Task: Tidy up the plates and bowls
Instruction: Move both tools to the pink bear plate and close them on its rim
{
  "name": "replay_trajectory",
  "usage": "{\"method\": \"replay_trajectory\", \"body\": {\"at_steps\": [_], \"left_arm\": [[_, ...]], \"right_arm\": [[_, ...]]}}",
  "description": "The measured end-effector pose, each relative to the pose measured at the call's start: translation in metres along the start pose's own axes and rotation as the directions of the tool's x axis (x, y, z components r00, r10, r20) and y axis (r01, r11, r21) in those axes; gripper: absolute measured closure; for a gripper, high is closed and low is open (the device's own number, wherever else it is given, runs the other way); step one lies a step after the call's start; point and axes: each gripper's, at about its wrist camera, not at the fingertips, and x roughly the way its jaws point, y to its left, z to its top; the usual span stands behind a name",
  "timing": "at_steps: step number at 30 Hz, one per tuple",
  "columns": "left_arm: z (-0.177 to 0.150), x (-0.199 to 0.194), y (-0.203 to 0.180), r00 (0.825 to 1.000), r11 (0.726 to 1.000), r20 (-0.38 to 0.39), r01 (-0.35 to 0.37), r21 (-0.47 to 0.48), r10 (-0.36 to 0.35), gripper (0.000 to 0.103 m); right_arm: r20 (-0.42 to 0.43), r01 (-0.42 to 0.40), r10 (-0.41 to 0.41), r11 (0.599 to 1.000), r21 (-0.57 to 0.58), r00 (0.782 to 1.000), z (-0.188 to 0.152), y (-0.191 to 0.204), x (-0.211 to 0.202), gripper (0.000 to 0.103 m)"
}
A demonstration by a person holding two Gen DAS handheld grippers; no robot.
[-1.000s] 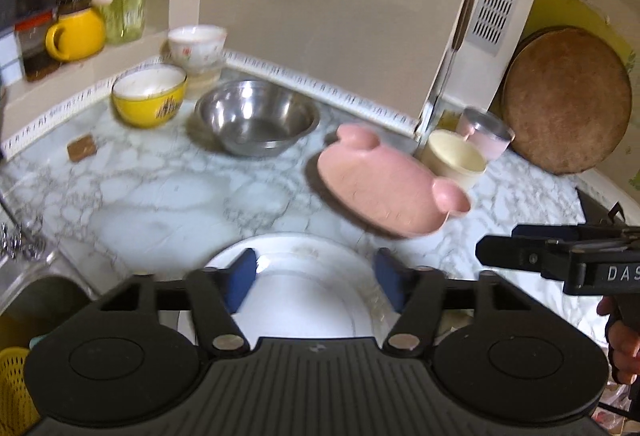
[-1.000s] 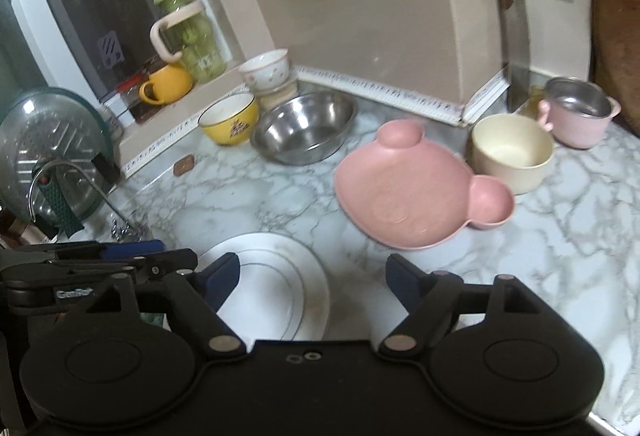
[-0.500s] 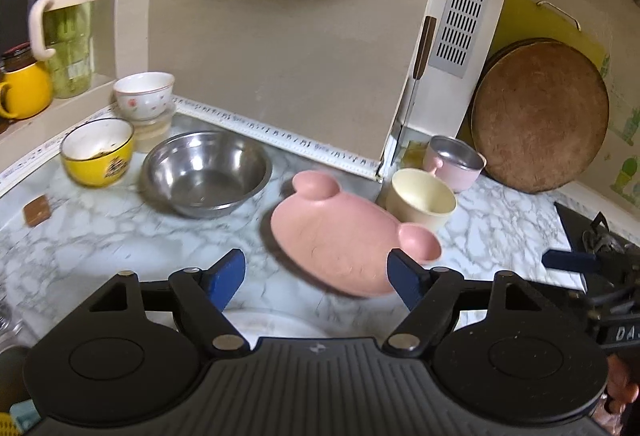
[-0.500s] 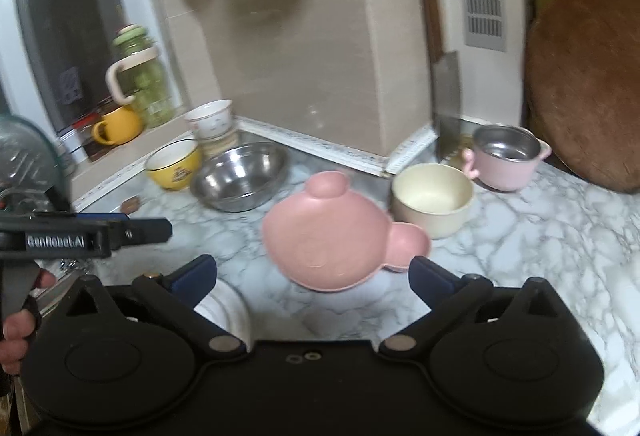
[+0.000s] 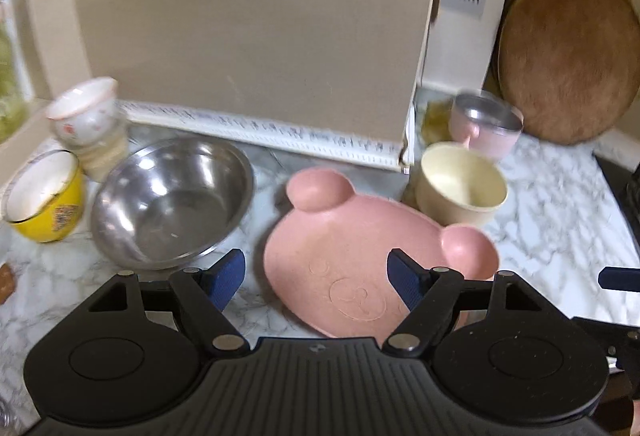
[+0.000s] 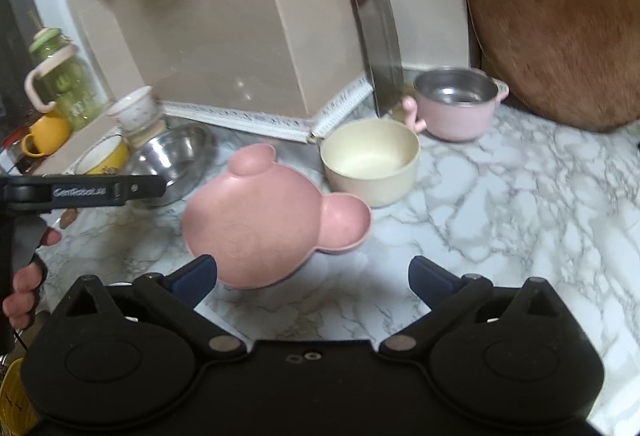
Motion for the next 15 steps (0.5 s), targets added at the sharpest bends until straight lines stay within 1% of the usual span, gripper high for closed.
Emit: {"method": "replay_trajectory", "body": {"at_steps": [2, 4, 7, 9, 11, 15], "left_arm": [[0.004, 0.017, -0.001, 0.999, 1.0, -0.034, 0.001, 0.012, -0.001, 0.025], [0.01, 0.036, 0.0, 0.996, 1.0, -0.085, 0.017, 0.023, -0.015, 0.025], [0.019, 0.057, 0.005, 0.987, 0.998, -0.144, 0.068, 0.004, -0.067, 0.025], [0.026, 0.066, 0.006, 0.983, 0.996, -0.162, 0.087, 0.002, -0.085, 0.025], [0.034, 0.074, 0.006, 0.98, 0.995, -0.176, 0.1, 0.01, -0.096, 0.025], [0.047, 0.091, 0.008, 0.972, 0.994, -0.211, 0.107, 0.018, -0.1, 0.025]], "right_arm": [[-0.021, 0.002, -0.002, 1.0, 0.013, 1.0, -0.001, -0.002, 0.01, 0.002], [-0.046, 0.0, 0.001, 1.0, 0.021, 0.999, -0.002, -0.004, 0.02, 0.003], [-0.081, -0.01, 0.014, 0.999, 0.042, 0.997, -0.002, -0.005, 0.034, 0.006], [-0.101, -0.017, 0.023, 0.998, 0.057, 0.995, -0.001, -0.006, 0.042, 0.008], [-0.122, -0.027, 0.036, 0.997, 0.072, 0.992, -0.001, -0.006, 0.051, 0.012], [-0.17, -0.042, 0.06, 0.993, 0.112, 0.984, 0.0, -0.007, 0.068, 0.018]]}}
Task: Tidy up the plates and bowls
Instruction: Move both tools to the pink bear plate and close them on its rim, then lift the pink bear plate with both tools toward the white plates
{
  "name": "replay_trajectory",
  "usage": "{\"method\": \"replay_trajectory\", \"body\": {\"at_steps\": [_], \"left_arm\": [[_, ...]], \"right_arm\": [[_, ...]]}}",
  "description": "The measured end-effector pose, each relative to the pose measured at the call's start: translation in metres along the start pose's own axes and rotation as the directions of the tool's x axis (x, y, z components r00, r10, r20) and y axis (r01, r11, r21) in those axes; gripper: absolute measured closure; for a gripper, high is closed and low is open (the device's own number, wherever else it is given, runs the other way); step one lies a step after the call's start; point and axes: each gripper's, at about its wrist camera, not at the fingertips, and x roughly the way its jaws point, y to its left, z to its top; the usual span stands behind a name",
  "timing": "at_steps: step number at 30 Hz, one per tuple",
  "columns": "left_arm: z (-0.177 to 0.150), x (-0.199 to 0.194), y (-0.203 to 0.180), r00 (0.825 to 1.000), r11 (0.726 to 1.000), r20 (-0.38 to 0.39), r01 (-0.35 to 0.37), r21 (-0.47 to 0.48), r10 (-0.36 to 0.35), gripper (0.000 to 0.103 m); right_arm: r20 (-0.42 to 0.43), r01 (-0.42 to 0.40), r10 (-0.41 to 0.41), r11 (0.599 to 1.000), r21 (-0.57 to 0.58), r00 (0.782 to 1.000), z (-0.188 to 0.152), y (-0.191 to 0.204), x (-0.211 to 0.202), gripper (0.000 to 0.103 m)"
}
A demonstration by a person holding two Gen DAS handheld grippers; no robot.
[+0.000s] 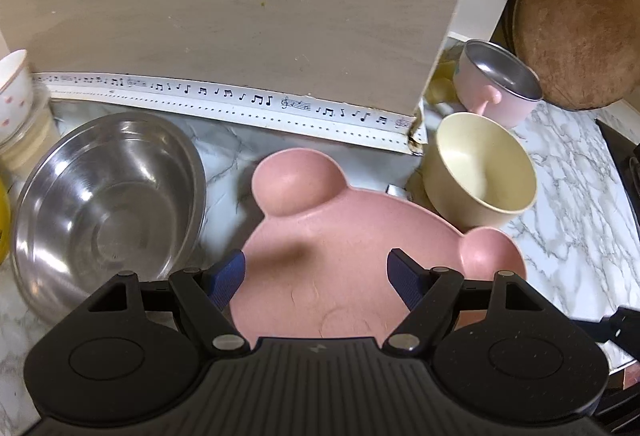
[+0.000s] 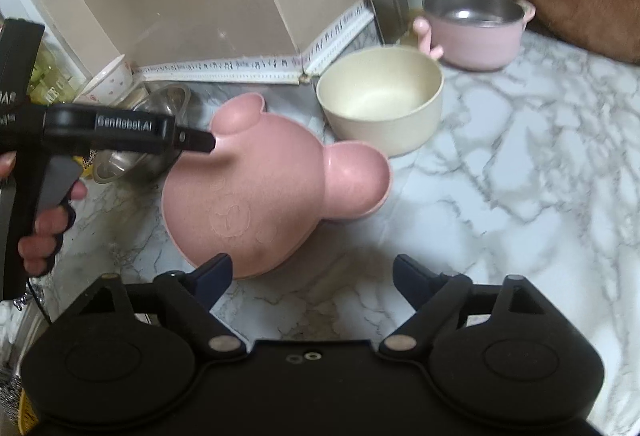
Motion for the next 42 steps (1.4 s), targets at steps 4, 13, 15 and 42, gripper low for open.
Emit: {"method": "replay_trajectory", "body": {"at_steps": [4, 13, 15, 42], "left_arm": [[0.01, 0.009, 0.002, 1.0, 1.0, -0.018, 0.01, -0.004, -0.01, 0.026], [0.013, 0.021, 0.006, 0.999, 1.0, -0.042, 0.004, -0.014, -0.005, 0.034], [0.013, 0.022, 0.006, 0.999, 1.0, -0.047, 0.003, -0.013, -0.004, 0.037], [-0.005, 0.036, 0.035, 0.993, 0.995, -0.104, 0.04, -0.095, -0.05, 0.072]], "right_arm": [[-0.039, -0.004, 0.005, 0.999, 0.037, 0.999, 0.004, 0.0, 0.017, 0.025], [-0.057, 0.028, -0.017, 0.98, 0.196, 0.998, 0.011, -0.009, 0.043, 0.049], [-0.058, 0.027, -0.016, 0.98, 0.195, 0.998, 0.013, -0.006, 0.045, 0.057], [-0.074, -0.049, 0.063, 0.983, 0.176, 0.995, 0.022, -0.028, 0.041, 0.09]]}}
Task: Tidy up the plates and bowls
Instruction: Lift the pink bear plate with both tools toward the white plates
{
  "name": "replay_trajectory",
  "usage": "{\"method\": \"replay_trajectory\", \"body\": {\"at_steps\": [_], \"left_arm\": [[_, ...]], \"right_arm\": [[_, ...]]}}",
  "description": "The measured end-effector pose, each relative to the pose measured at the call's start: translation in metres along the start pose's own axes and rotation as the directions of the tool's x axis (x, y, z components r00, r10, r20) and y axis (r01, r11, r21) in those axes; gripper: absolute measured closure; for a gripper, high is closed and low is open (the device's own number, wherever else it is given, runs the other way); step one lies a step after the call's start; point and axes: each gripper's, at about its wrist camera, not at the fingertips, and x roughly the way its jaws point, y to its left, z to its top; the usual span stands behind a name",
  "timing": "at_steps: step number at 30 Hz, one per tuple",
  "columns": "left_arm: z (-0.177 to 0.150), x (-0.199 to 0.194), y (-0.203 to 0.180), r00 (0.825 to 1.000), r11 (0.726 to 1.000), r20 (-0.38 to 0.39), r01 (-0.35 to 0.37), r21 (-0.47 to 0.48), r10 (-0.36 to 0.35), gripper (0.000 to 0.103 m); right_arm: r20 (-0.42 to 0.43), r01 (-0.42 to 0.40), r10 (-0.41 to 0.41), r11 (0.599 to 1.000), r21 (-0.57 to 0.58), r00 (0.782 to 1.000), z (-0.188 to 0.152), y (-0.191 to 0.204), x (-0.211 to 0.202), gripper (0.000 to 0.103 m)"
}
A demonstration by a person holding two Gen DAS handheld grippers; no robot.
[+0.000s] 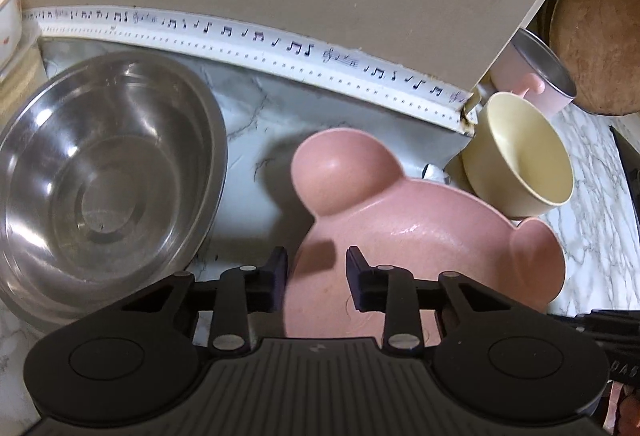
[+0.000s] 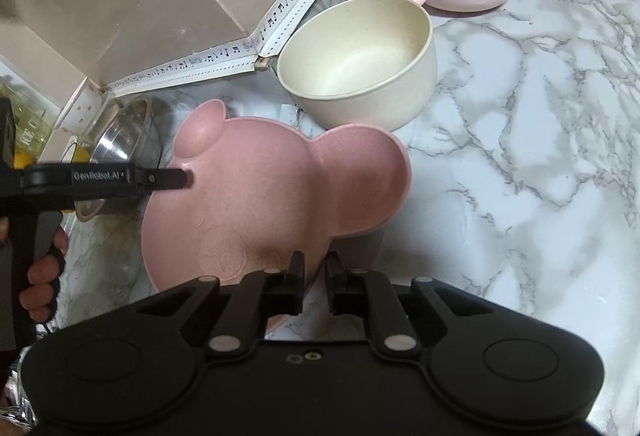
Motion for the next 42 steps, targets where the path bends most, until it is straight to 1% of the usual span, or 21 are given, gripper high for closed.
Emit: {"method": "replay_trajectory", "body": {"at_steps": [2, 6, 8, 13, 16, 19, 23, 26, 31, 34, 38, 42], "left_arm": [[-0.002, 0.002, 0.001, 1.0, 1.0, -0.002, -0.001, -0.004, 0.001, 0.073], [-0.004, 0.004, 0.002, 1.0, 1.0, 0.004, -0.007, -0.012, 0.007, 0.076], [-0.005, 0.004, 0.002, 1.0, 1.0, 0.008, -0.017, -0.014, 0.017, 0.083], [-0.011, 0.0, 0.005, 1.0, 1.0, 0.016, -0.007, -0.03, 0.007, 0.085], [-0.016, -0.003, 0.003, 1.0, 0.999, 0.022, -0.014, -0.031, 0.014, 0.086], [-0.02, -0.009, 0.004, 0.999, 0.999, 0.033, -0.004, -0.046, 0.005, 0.089], [-0.029, -0.021, 0.007, 0.999, 0.998, 0.036, 0.011, -0.067, -0.008, 0.089], [-0.039, -0.034, 0.012, 0.999, 0.995, 0.051, 0.02, -0.094, -0.015, 0.09], [-0.057, -0.06, 0.011, 0.997, 0.992, 0.079, 0.031, -0.126, -0.021, 0.09], [-0.069, -0.076, 0.008, 0.997, 0.99, 0.08, 0.017, -0.143, -0.005, 0.09], [-0.087, -0.101, 0.007, 0.994, 0.988, 0.105, 0.003, -0.156, 0.014, 0.09], [-0.11, -0.125, 0.013, 0.991, 0.98, 0.132, -0.012, -0.197, 0.038, 0.09]], "right_arm": [[0.011, 0.006, -0.006, 1.0, 0.012, 1.0, 0.002, -0.002, -0.001, 0.09], [-0.002, 0.003, -0.003, 1.0, 0.026, 1.0, 0.002, -0.004, -0.001, 0.09], [-0.006, 0.004, -0.004, 1.0, 0.03, 1.0, 0.0, -0.003, 0.001, 0.09], [-0.012, 0.017, -0.017, 1.0, 0.018, 1.0, -0.001, 0.001, 0.004, 0.09], [-0.005, 0.033, -0.033, 0.999, 0.006, 0.999, -0.001, 0.004, 0.004, 0.091], [0.006, 0.046, -0.046, 0.999, -0.007, 0.999, -0.002, 0.006, 0.001, 0.091], [0.008, 0.039, -0.039, 0.999, -0.025, 0.999, -0.003, 0.007, -0.005, 0.091], [0.012, 0.038, -0.038, 0.998, -0.048, 0.999, -0.006, 0.009, -0.009, 0.091], [0.009, 0.018, -0.018, 0.997, -0.074, 1.0, -0.009, 0.011, -0.021, 0.092], [0.01, 0.004, -0.003, 0.995, -0.1, 1.0, -0.012, 0.017, -0.029, 0.092], [0.009, -0.012, 0.013, 0.99, -0.143, 1.0, -0.016, 0.027, -0.041, 0.092], [0.005, -0.038, 0.039, 0.98, -0.194, 0.999, -0.021, 0.042, -0.052, 0.092]]}}
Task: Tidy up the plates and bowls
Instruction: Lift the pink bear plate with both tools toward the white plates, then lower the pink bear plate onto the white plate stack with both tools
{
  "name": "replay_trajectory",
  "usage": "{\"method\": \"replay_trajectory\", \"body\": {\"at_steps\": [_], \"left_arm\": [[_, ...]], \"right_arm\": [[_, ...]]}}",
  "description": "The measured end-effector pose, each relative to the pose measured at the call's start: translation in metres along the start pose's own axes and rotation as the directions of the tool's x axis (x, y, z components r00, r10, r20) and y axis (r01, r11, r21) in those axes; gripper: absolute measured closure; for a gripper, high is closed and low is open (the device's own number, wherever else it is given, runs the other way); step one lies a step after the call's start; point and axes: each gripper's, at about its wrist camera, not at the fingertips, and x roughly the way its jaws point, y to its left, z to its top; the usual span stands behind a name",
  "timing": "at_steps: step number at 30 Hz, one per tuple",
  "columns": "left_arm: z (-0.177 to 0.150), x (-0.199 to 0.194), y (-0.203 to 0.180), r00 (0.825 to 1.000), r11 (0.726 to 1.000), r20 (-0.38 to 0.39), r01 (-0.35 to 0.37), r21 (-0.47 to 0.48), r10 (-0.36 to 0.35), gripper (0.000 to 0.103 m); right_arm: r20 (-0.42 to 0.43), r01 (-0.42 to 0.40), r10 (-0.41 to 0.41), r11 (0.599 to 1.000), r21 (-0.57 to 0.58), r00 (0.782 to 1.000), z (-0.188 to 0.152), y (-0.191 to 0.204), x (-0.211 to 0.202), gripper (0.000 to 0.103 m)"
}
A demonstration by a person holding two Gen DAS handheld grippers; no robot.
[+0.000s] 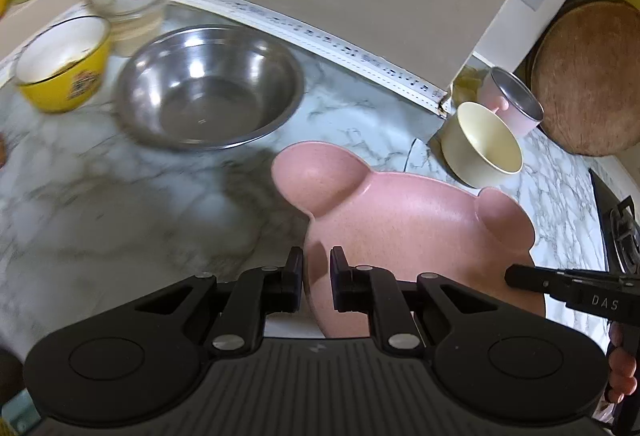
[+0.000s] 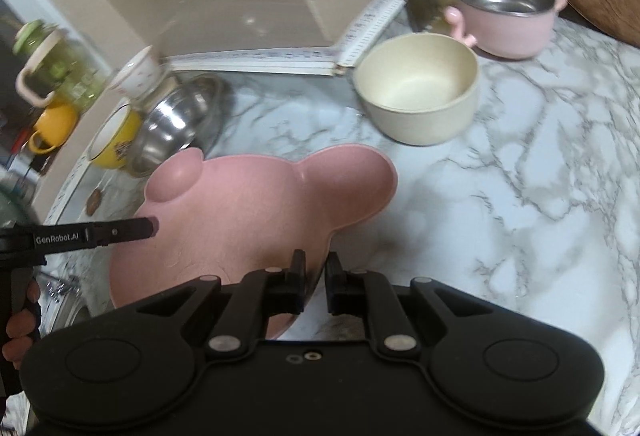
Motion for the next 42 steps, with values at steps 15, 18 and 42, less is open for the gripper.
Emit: {"method": "replay_trajectory", "body": {"at_steps": [15, 18, 42], "left_arm": [[-0.087, -0.074, 0.047, 0.991, 0.984, 0.081, -0.09, -0.151, 0.104, 0.09], [-0.102, -0.08, 0.055, 0.988, 0.978, 0.087, -0.11, -0.178, 0.127, 0.09], [-0.152, -0.071, 0.072, 0.976, 0.962, 0.066, -0.19, -0.195, 0.207, 0.09]], "right_arm": [[-0.044, -0.108, 0.101, 0.972, -0.21, 0.994, -0.026, 0.068, -0.005, 0.092], [-0.06, -0.122, 0.111, 0.96, -0.253, 0.992, -0.034, 0.081, 0.001, 0.092], [-0.107, -0.126, 0.091, 0.914, -0.387, 0.99, -0.056, 0.112, 0.045, 0.091]]}}
